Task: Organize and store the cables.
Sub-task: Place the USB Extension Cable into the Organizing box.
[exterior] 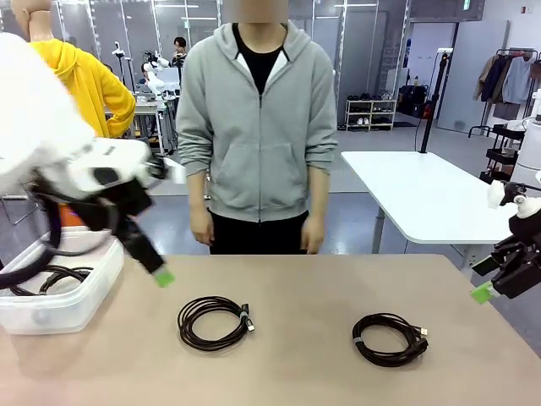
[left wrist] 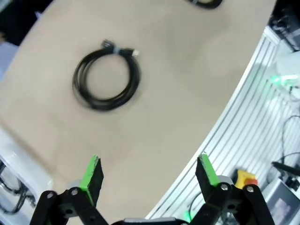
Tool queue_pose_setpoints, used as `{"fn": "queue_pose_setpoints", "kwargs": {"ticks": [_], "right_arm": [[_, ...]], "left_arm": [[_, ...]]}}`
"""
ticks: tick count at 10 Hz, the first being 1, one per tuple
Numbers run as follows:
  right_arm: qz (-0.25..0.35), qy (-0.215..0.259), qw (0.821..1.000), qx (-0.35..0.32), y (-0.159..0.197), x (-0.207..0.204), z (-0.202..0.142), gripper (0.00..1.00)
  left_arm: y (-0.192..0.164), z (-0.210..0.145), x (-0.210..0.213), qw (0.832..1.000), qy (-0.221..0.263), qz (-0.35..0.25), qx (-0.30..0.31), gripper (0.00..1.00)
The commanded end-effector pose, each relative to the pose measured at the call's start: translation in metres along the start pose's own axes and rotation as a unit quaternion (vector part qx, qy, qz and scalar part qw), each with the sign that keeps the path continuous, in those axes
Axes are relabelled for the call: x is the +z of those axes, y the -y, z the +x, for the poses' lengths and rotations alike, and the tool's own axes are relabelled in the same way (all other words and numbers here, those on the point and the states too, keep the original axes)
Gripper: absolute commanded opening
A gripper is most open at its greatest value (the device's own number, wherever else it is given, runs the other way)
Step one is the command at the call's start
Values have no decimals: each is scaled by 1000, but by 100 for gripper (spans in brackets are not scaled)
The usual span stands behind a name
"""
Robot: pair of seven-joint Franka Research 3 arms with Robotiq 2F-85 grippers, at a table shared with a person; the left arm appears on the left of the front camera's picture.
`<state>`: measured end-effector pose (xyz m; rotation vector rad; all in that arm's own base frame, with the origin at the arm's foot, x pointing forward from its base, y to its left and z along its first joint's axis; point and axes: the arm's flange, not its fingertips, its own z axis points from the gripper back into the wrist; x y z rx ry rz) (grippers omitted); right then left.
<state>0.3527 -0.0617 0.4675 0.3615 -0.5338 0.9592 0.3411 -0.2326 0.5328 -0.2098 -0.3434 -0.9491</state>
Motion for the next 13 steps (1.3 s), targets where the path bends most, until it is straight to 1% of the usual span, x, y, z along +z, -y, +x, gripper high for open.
{"fn": "queue_pose_setpoints", "kwargs": {"ticks": [1, 2, 4, 5, 6, 7, 8, 9, 13], "right_arm": [[-5, 1, 1000, -11, 1, 0, 4, 100], [-5, 1, 1000, -11, 1, 0, 4, 100], [-5, 1, 1000, -11, 1, 0, 4, 100], [-5, 1, 1000, -11, 1, 0, 4, 100], [-5, 1, 1000, -11, 1, 0, 4, 100], [-5, 1, 1000, -11, 1, 0, 4, 100], [-5, 1, 1000, -11, 1, 0, 4, 100], [-5, 1, 1000, -11, 1, 0, 4, 100], [-5, 1, 1000, -11, 1, 0, 4, 100]], "left_arm": [[-2, 36, -36, 1000, -6, -2, 14, 100], [6, 50, -55, 1000, -19, 13, 6, 100], [11, 73, -76, 999, -39, 8, -15, 100], [13, 79, -84, 999, -44, 2, -15, 100], [16, 82, -94, 999, -46, -3, -9, 100], [18, 82, -99, 999, -46, 2, -1, 100], [18, 81, -98, 998, -54, 16, -2, 100], [16, 76, -98, 999, -44, -13, -17, 100], [17, 76, -100, 999, -49, -8, -13, 100]]}}
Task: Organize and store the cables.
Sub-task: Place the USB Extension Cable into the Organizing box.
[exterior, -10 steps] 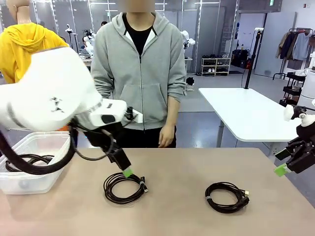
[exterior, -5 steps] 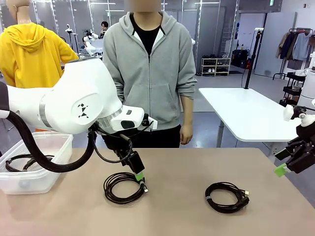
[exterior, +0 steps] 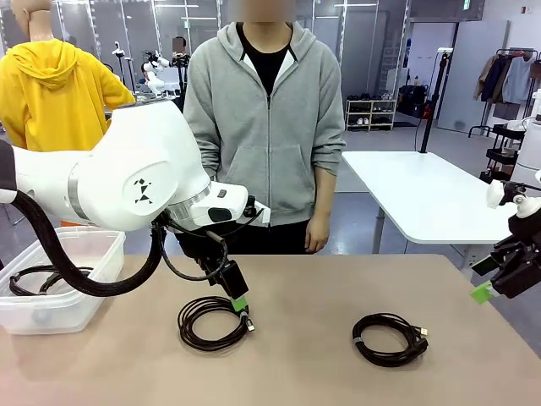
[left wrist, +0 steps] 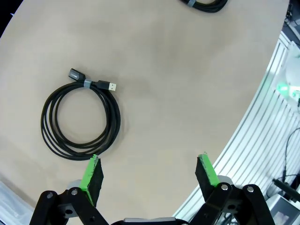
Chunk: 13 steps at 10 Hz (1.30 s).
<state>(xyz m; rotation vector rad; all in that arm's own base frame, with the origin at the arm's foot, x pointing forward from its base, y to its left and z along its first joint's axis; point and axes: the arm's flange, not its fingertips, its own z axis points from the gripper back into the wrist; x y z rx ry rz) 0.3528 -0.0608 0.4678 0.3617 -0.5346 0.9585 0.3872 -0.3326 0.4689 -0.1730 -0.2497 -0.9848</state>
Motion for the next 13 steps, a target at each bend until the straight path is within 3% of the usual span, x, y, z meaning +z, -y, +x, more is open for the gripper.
{"fn": "queue_pose_setpoints", "kwargs": {"ticks": [1, 3, 4, 5, 6, 7, 8, 9, 11, 13], "right_arm": [[-5, 1, 1000, -11, 1, 0, 3, 100], [-5, 1, 1000, -11, 1, 0, 3, 100], [-5, 1, 1000, -11, 1, 0, 3, 100], [-5, 1, 1000, -11, 1, 0, 3, 100], [-5, 1, 1000, -11, 1, 0, 3, 100], [-5, 1, 1000, -11, 1, 0, 3, 100], [-5, 1, 1000, -11, 1, 0, 3, 100], [-5, 1, 1000, -11, 1, 0, 3, 100], [-5, 1, 1000, -11, 1, 0, 3, 100], [-5, 1, 1000, -11, 1, 0, 3, 100]], "left_arm": [[-11, 16, -21, 987, -17, 22, 158, 100], [-15, 38, -45, 969, 4, 33, 243, 100], [-18, 44, -57, 952, 7, 64, 298, 100], [-25, 46, -67, 937, 48, 47, 344, 100], [-32, 47, -79, 912, 50, 88, 398, 100], [-37, 47, -91, 902, 28, 84, 423, 100], [-44, 49, -101, 899, 21, 46, 435, 100], [-47, 51, -106, 891, 28, 72, 448, 100], [-46, 57, -117, 897, 16, 107, 428, 100], [-57, 57, -136, 882, 4, 93, 461, 100]]}}
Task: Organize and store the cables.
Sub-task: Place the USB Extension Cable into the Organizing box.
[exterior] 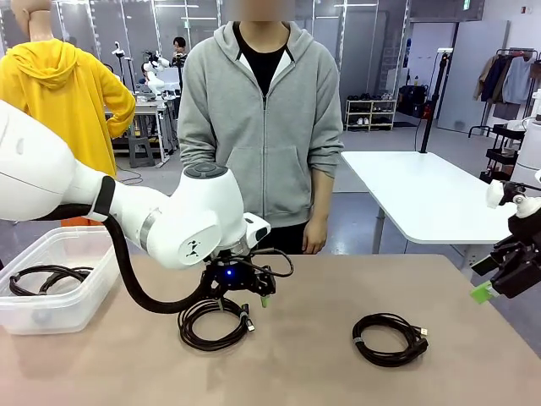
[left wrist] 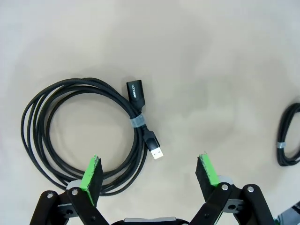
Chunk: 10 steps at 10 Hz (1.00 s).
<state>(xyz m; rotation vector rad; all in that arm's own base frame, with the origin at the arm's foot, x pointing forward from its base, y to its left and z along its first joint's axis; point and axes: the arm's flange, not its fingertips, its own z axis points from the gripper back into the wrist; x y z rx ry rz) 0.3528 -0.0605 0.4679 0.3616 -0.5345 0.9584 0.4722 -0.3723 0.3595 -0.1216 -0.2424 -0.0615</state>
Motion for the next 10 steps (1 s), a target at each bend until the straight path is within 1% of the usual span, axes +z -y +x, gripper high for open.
{"fn": "queue_pose_setpoints", "kwargs": {"ticks": [1, 3, 5, 7, 8, 9, 10], "right_arm": [[-5, 1, 1000, -11, 1, 0, 3, 100], [-5, 1, 1000, -11, 1, 0, 3, 100], [-5, 1, 1000, -11, 1, 0, 3, 100], [-5, 1, 1000, -11, 1, 0, 3, 100], [-5, 1, 1000, -11, 1, 0, 3, 100], [-5, 1, 1000, -11, 1, 0, 3, 100], [-5, 1, 1000, -11, 1, 0, 3, 100]], "left_arm": [[6, 12, -26, 999, -15, 19, 48, 100], [0, 22, -49, 997, -28, 40, 52, 100], [-3, 25, -65, 997, -33, 46, 51, 100], [-1, 24, -66, 997, -33, 50, 44, 100], [0, 22, -65, 997, -38, 52, 45, 47], [-1, 21, -64, 997, -42, 52, 42, 41], [0, 20, -63, 997, -50, 49, 40, 0]]}}
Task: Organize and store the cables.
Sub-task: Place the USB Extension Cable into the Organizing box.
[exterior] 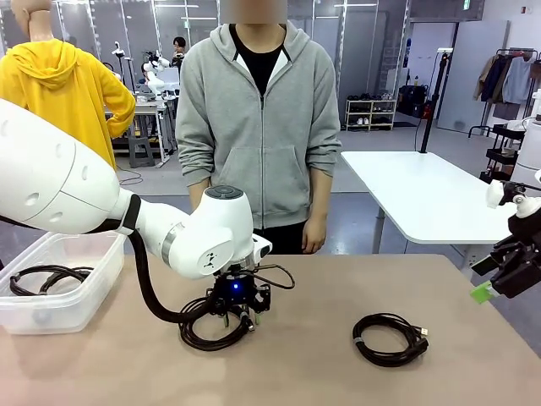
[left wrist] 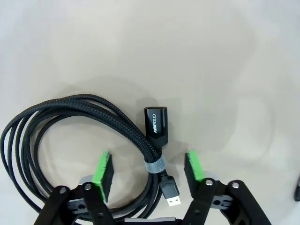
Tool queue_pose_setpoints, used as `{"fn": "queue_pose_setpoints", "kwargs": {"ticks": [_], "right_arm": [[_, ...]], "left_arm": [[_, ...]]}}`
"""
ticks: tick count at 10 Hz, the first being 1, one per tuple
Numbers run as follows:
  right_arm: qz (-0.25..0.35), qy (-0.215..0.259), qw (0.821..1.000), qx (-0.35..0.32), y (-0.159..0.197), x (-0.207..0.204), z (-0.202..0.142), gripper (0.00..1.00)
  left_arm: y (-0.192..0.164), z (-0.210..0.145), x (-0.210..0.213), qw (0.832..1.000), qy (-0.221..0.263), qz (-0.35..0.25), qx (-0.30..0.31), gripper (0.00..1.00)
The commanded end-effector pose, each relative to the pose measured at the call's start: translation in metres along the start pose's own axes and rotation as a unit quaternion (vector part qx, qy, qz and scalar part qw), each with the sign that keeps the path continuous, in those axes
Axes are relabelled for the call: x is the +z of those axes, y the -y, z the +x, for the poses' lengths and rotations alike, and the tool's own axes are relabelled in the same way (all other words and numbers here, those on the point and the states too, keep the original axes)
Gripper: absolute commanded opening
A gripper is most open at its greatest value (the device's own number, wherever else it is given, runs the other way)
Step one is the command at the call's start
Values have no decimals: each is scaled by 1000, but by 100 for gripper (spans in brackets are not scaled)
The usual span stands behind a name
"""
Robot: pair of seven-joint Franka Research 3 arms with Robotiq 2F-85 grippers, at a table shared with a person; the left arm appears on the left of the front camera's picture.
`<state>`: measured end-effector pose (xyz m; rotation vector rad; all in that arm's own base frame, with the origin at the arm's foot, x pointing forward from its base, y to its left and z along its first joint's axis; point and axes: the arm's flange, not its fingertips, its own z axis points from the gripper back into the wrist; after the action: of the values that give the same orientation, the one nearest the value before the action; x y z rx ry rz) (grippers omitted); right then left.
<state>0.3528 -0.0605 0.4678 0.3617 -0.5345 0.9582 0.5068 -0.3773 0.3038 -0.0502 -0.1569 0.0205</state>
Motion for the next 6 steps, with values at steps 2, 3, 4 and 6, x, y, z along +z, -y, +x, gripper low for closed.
{"fn": "queue_pose_setpoints", "kwargs": {"ticks": [2, 3, 4, 6], "right_arm": [[-5, 1, 1000, -10, 1, 0, 3, 100], [-5, 1, 1000, -10, 1, 0, 3, 100], [-5, 1, 1000, -10, 1, 0, 3, 100], [-5, 1, 1000, -10, 1, 0, 3, 100]], "left_arm": [[7, -3, 4, 1000, -13, 9, 2, 0], [6, -3, 5, 1000, -7, 14, 4, 0], [7, -4, 6, 1000, -2, 19, 3, 0], [9, -5, 10, 1000, 0, 20, 4, 0]]}}
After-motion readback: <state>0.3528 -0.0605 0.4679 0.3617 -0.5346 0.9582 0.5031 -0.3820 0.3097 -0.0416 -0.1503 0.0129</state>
